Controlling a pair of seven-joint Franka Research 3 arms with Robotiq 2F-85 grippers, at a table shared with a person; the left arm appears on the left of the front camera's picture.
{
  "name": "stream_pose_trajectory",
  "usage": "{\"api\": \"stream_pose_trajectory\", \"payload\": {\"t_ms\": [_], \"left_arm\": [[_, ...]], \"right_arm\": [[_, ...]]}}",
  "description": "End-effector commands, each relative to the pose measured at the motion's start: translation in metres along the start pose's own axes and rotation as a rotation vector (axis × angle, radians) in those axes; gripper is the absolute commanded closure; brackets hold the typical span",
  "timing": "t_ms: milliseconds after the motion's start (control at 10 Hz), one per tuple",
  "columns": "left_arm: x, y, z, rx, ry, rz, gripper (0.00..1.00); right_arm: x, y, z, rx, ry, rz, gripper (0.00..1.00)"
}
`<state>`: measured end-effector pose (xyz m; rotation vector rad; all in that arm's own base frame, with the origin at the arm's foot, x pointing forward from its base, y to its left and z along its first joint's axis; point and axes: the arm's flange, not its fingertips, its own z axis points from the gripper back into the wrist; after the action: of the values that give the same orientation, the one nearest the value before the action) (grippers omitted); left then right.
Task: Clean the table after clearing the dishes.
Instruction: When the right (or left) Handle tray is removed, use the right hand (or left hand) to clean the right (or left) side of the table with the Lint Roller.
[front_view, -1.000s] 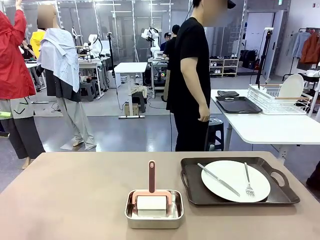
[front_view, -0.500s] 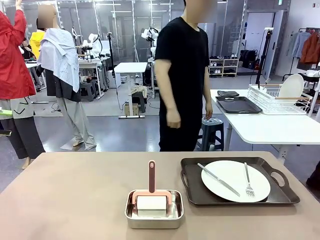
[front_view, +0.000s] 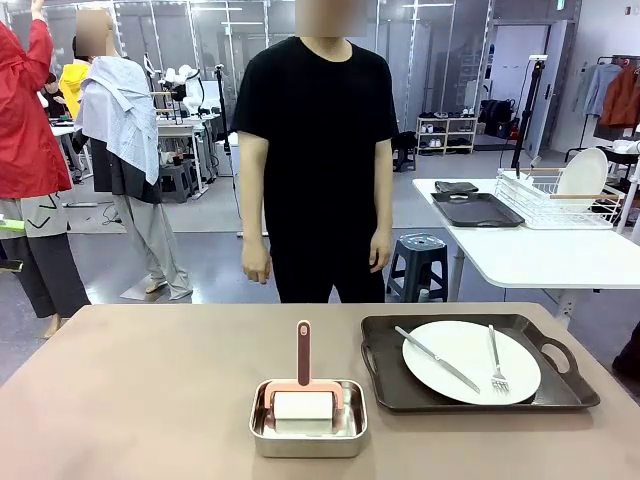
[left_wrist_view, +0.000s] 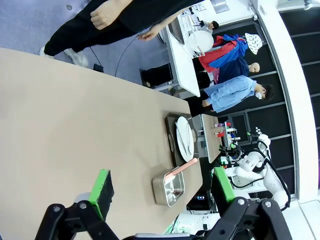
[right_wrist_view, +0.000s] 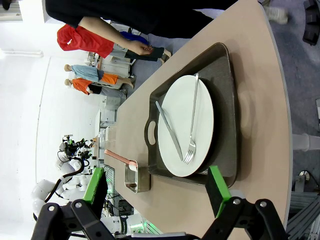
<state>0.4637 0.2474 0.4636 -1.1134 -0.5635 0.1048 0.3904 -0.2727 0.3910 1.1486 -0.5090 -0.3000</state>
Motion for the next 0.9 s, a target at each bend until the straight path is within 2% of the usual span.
{"api": "stream_pose_trajectory", "payload": {"t_ms": [0, 100, 200, 400, 800], "left_arm": [[-0.001, -0.003, 0.003, 0.014, -0.002, 0.001, 0.0], [0.0, 0.0, 0.0, 0.0, 0.0, 0.0, 0.0], [0.017, 0.005, 0.019, 0.021, -0.065, 0.016, 0.0], [0.035, 0.014, 0.057, -0.007, -0.085, 0.062, 0.0], [0.039, 0.019, 0.062, 0.015, -0.1, 0.044, 0.0]], "right_arm": [[-0.003, 0.002, 0.001, 0.009, -0.002, 0.003, 0.0], [-0.003, 0.002, 0.001, 0.009, -0.002, 0.003, 0.0], [-0.003, 0.002, 0.001, 0.009, -0.002, 0.003, 0.0], [-0.003, 0.002, 0.001, 0.009, -0.002, 0.003, 0.0], [-0.003, 0.002, 0.001, 0.009, -0.002, 0.003, 0.0]]}}
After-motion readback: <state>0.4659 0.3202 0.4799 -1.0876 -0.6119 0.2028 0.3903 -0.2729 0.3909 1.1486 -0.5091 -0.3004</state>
